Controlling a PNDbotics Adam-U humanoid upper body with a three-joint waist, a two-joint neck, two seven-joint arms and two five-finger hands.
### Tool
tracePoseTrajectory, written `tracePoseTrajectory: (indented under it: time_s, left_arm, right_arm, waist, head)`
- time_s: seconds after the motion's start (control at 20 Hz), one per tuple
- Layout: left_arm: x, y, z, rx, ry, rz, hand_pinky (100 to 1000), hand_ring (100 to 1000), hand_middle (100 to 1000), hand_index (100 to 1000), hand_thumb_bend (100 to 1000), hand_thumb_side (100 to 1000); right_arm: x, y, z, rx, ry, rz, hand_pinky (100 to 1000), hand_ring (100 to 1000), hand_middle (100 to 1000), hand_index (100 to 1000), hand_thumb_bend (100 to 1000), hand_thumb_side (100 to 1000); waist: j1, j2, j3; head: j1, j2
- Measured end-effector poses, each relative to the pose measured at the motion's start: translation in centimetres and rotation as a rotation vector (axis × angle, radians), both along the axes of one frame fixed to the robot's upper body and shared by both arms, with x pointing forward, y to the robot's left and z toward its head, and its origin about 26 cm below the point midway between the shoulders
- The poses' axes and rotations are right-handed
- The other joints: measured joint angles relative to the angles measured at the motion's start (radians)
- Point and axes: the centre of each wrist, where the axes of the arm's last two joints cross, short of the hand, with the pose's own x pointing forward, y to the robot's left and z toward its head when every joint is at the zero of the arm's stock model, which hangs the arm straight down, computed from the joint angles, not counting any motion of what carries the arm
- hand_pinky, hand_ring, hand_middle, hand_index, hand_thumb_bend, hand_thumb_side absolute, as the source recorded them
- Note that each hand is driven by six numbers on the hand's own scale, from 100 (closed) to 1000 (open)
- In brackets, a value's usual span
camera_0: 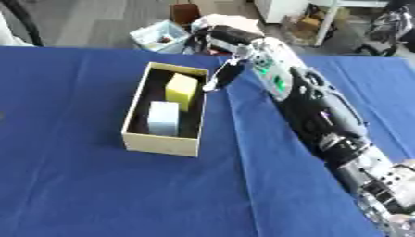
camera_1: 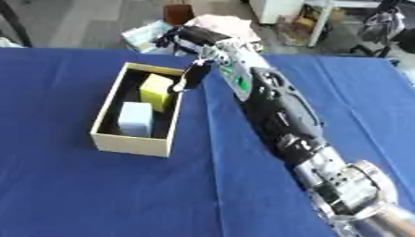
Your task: Pick up objects on the table and place them in the box.
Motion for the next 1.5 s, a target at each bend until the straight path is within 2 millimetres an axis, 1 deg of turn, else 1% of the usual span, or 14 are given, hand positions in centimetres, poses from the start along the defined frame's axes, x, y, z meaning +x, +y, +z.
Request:
tracePoseTrajectory:
  time_s: [0.15,0.25,0.45,0.6,0.95,1.2,1.4,1.5]
  left_arm:
    - [-0.1,0.2,-0.2,-0.003,0.003,0.011,563,552,599,802,618,391]
    - [-0.1,0.3,-0.2,-0.005,0.004,0.015,563,552,599,803,617,391]
    - [-0.2,0.5,-0.5,-0.007,0.009,0.026,563,552,599,802,620,392]
    - [-0.2,0.6,-0.6,-0.007,0.013,0.033,563,552,600,802,622,392]
    - [-0.3,0.9,-0.8,-0.01,0.012,0.047,562,552,600,802,600,366]
    - [-0.4,1.1,-0.9,-0.013,0.016,0.056,562,559,600,803,597,362]
    - [-0.4,1.1,-0.9,-0.013,0.016,0.057,562,559,600,803,599,364]
    - [-0.5,1.1,-0.9,-0.013,0.016,0.058,562,559,600,803,601,365]
  right_arm:
    - [-2.0,-2.5,1.6,0.058,-0.068,0.02,715,757,790,892,612,263]
    - [-3.4,-4.2,1.9,0.091,-0.091,0.016,703,749,780,890,607,267]
    - [-5.7,-6.9,1.1,0.191,-0.103,-0.033,681,735,765,888,598,266]
    - [-7.1,-8.3,0.4,0.269,-0.116,-0.074,666,721,746,884,588,261]
    - [-9.3,-10.6,-1.6,0.434,-0.126,-0.162,642,700,723,881,525,258]
    - [-10.0,-11.4,-2.3,0.505,-0.126,-0.192,635,694,717,883,497,265]
    - [-10.2,-11.7,-2.6,0.527,-0.116,-0.202,632,692,714,882,497,262]
    - [-10.2,-11.7,-2.8,0.532,-0.11,-0.203,631,692,713,882,496,264]
  waist:
    - [0.0,-0.004,-0.017]
    - [0.001,-0.007,-0.029]
    - [0.014,-0.01,-0.05]
    - [0.016,-0.011,-0.061]
    - [0.023,-0.012,-0.067]
    - [0.023,-0.012,-0.071]
    - [0.023,-0.012,-0.071]
    - [0.023,-0.011,-0.068]
  head:
    - [0.018,0.0]
    - [0.03,0.0]
    - [0.056,0.0]
    - [0.069,0.0]
    - [0.083,0.005]
    - [0.085,0.008]
    - [0.088,0.009]
    - [0.089,0.014]
